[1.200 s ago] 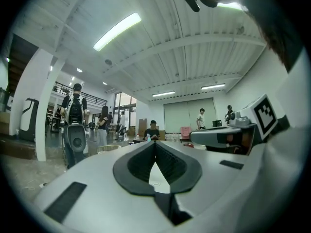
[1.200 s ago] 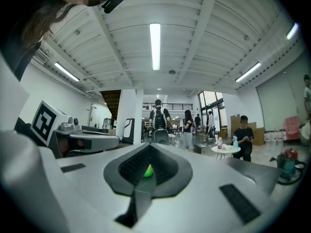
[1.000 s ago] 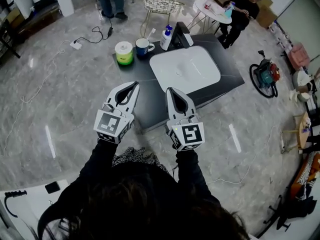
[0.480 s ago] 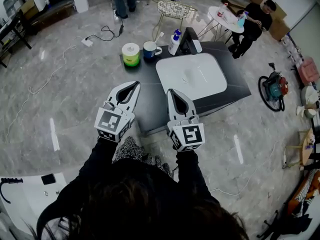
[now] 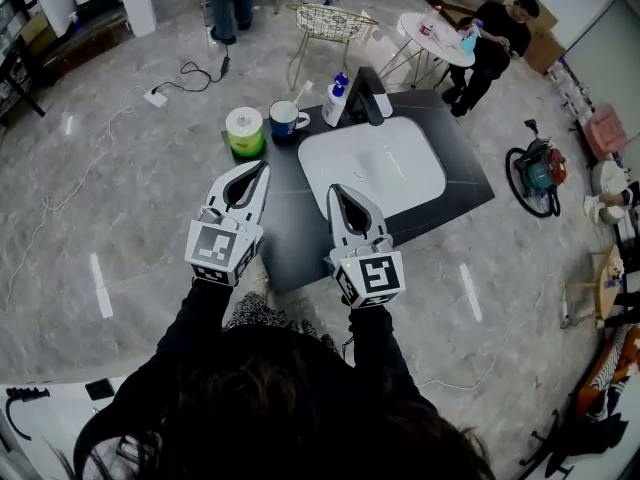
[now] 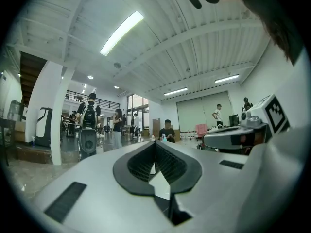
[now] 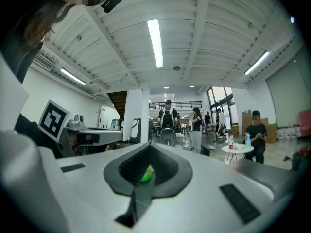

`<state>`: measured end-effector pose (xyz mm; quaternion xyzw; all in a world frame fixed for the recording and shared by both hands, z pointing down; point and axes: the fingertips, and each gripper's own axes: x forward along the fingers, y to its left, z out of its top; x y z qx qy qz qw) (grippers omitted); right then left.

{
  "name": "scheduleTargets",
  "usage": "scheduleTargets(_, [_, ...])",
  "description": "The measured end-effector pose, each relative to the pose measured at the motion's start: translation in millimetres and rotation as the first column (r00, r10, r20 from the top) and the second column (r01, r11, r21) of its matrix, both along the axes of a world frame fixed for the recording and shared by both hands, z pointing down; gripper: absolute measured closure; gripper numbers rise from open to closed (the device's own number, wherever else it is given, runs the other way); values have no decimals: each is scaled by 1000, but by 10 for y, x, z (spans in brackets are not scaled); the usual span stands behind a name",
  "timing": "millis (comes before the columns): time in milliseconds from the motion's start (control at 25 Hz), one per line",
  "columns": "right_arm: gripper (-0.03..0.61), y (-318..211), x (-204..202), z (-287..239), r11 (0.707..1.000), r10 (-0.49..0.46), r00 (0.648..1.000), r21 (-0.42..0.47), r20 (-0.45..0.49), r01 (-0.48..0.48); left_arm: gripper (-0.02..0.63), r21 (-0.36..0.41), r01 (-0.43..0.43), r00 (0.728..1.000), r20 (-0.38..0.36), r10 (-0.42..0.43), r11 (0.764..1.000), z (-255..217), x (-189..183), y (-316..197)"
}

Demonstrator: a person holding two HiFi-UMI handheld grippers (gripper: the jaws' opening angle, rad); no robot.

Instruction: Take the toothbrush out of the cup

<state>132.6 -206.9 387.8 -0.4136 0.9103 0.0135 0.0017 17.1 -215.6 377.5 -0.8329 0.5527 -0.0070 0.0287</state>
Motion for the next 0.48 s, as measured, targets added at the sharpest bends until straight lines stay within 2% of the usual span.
scheduleTargets(320, [574,-591,-197,7,999,33,999,-18,-13,-33,604,6,-51,999,6,51,999,-45,-128,-670])
scheduleTargets(480, [574,-843,-324,38,999,41,999,-24,-18,-42,604,-21,-65,998,11,66,998,14,-246,-979])
